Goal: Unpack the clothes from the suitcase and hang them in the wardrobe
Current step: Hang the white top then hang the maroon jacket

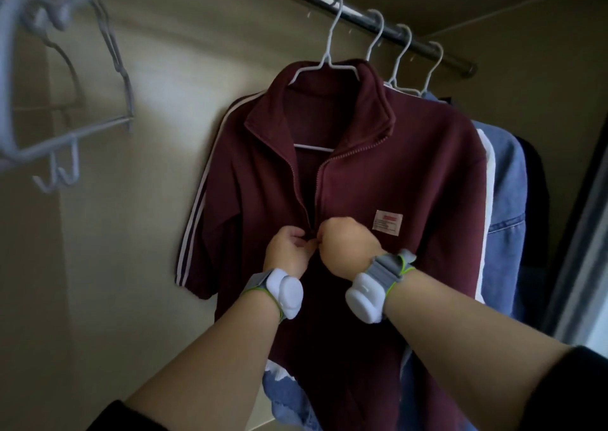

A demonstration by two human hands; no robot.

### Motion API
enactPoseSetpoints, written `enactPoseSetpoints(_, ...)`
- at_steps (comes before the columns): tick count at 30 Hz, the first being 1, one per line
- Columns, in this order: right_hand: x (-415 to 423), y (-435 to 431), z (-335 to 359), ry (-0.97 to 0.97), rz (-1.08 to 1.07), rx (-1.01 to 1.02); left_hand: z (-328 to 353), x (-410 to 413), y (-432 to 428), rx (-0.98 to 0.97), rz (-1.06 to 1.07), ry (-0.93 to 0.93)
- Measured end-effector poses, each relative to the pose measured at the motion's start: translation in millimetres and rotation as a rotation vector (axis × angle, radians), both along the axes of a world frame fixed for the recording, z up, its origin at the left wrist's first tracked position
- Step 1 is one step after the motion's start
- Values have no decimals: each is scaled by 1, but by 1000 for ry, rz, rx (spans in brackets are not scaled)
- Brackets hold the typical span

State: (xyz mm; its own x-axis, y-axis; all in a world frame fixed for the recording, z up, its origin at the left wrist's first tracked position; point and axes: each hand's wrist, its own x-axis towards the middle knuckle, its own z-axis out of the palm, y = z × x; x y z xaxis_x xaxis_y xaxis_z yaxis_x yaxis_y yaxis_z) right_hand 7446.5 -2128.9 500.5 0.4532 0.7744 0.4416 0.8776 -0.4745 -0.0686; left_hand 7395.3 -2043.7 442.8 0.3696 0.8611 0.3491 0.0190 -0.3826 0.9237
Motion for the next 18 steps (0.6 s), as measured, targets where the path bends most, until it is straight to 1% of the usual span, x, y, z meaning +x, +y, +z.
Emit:
enactPoseSetpoints(3,-4,6,-7,47,-30,-3,5,4,-3,15,-1,13)
enactPoseSetpoints(7,-3,6,-10,126,-61,65,4,5,3,-47,-46,-20)
enactPoseSetpoints(9,1,4,-7,193,-69,83,0,3,1,-137,-95,-115)
enactPoseSetpoints(12,2,2,-7,271,-15,110,-8,-5,-11,-251,-157,-274)
enactPoseSetpoints(16,-5,7,-6,357,-13,143,-15,-14,-15,-222,-164,-334)
enactPoseSetpoints(18,-10,12,-4,410,-25,150,-16,-22,-15,-198,-166,-326)
